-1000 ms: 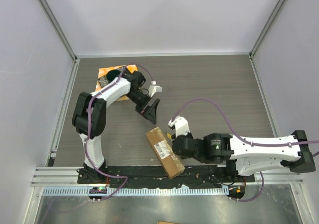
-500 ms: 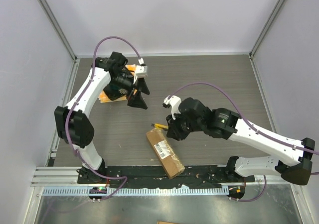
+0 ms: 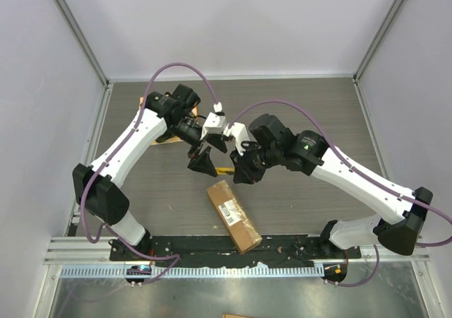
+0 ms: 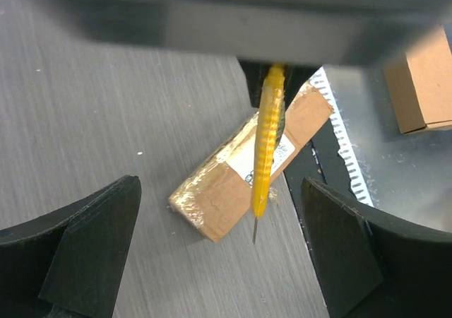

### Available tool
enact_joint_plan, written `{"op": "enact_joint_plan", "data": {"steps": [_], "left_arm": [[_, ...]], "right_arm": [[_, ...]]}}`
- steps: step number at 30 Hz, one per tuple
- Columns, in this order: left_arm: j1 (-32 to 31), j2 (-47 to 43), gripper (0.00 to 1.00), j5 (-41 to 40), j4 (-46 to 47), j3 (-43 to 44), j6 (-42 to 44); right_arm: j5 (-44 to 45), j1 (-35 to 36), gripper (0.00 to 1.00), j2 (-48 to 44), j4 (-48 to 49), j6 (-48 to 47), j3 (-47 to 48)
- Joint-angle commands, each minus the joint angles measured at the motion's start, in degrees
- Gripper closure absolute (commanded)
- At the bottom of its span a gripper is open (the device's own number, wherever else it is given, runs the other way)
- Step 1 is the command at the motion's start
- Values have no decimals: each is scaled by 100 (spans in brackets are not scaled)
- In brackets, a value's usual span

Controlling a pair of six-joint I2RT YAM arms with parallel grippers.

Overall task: Unpack the express box
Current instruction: Cut the express box at the center of the board.

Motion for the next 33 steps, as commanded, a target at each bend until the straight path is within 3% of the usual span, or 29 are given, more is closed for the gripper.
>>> {"op": "enact_joint_plan", "data": {"steps": [1,7,16,20,24,30,33], "left_arm": [[-223,-150,0,19,-1848,-103,-86],[-258,8,30,-60,-1857,-147,-218],[-275,193,47,-25,-1848,-226,-253],[-275,254,46,1,-1848,-323,-218],[-284,228,34,28,-1848,-332,-209],[-13,254,30,45,-1848,-104,-288],[190,334,17,177,-1848,99,-402]], "right_arm": [[41,16,99,69,-150,-429,387],[463,16,99,-45,-141,-561,510],[727,-28,99,-194,-54,-535,528],[709,-125,99,-335,122,-482,475],[718,-134,99,-370,193,-438,422],[718,-125,99,-704,236,-271,80],[657,-125,99,-923,386,-122,-280]]}}
